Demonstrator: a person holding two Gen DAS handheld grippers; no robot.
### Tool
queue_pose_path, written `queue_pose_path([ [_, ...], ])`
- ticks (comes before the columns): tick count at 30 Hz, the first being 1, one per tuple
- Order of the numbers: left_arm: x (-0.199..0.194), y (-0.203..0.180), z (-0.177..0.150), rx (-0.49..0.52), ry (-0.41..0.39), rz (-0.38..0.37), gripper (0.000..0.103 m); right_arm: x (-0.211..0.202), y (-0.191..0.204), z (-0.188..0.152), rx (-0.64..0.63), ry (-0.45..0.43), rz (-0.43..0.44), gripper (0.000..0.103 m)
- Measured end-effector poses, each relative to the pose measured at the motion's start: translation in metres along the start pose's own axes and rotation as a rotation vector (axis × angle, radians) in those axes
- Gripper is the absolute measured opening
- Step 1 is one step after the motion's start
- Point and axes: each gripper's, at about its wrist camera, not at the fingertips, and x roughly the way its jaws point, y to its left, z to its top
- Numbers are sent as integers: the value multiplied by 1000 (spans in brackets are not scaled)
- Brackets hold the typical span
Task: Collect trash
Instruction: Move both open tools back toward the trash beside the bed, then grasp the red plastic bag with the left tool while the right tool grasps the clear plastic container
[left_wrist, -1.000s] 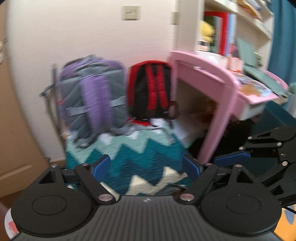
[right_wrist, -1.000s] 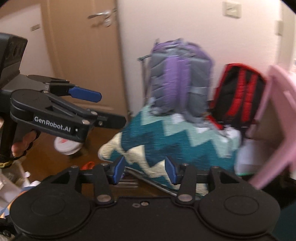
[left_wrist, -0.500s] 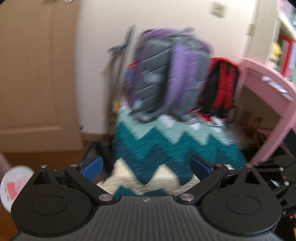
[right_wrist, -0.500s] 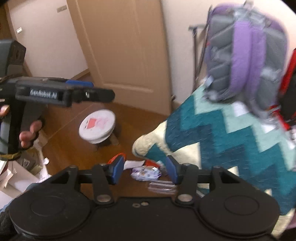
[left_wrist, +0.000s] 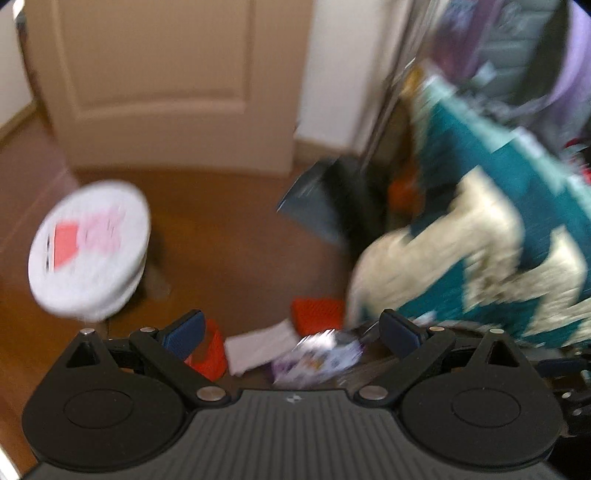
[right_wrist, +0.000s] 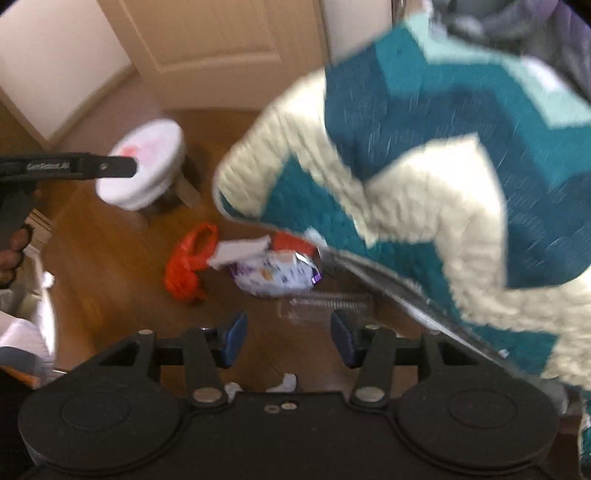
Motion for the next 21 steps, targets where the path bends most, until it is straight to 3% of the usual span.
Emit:
queue_pose_path([
  [9,101,55,-54,-180,164,87,101,124,-46,-19,390,85,-54,50],
  [14,151,87,-75,-319,234,132,101,180,-74,-30,597,122,-129,50],
  [21,206,117,-100,-482,305,181,100,237,-102,-36,768,155,-189,48],
])
